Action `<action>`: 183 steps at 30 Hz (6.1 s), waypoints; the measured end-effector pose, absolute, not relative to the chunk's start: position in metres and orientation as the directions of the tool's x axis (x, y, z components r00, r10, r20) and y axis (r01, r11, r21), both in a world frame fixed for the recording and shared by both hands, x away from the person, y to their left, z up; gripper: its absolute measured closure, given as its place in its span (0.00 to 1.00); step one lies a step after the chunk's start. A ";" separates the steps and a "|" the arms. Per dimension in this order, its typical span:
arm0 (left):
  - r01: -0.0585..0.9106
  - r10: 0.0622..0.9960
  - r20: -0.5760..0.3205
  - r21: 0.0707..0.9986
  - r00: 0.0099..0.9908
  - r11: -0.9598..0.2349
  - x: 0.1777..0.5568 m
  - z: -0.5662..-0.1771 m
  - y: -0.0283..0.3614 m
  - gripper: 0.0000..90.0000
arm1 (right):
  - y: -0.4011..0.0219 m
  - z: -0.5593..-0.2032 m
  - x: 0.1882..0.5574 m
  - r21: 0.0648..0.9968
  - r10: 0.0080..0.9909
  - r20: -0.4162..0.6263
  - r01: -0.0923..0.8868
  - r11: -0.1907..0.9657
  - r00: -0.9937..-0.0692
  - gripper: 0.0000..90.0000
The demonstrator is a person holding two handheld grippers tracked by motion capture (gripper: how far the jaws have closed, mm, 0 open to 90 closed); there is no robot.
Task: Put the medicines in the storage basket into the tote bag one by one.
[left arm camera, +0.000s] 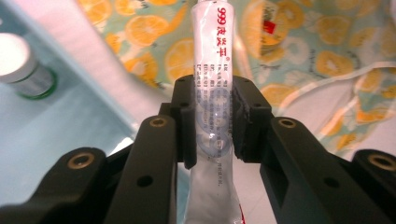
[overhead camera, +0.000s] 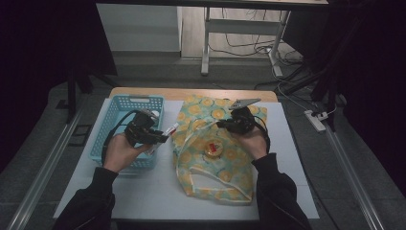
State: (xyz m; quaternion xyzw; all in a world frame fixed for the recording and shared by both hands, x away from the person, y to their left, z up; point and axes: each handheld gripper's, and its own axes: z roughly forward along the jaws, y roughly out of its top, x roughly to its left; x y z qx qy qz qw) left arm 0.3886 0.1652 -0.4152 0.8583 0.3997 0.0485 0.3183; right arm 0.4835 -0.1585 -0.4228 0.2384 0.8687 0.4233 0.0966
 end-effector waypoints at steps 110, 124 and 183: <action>0.537 0.543 -0.232 0.671 0.807 -0.511 0.432 -0.452 0.060 0.33 | -0.155 -0.431 0.486 0.794 0.517 0.010 0.321 0.516 -0.856 1.00; 0.548 0.586 -0.218 0.690 0.780 -0.473 0.426 -0.439 0.087 0.16 | -0.156 -0.430 0.486 0.796 0.517 0.009 0.320 0.515 -0.856 1.00; 0.695 0.879 -0.105 0.659 0.465 -0.289 0.464 -0.470 0.244 0.00 | -0.155 -0.433 0.487 0.789 0.514 0.008 0.321 0.524 -0.858 1.00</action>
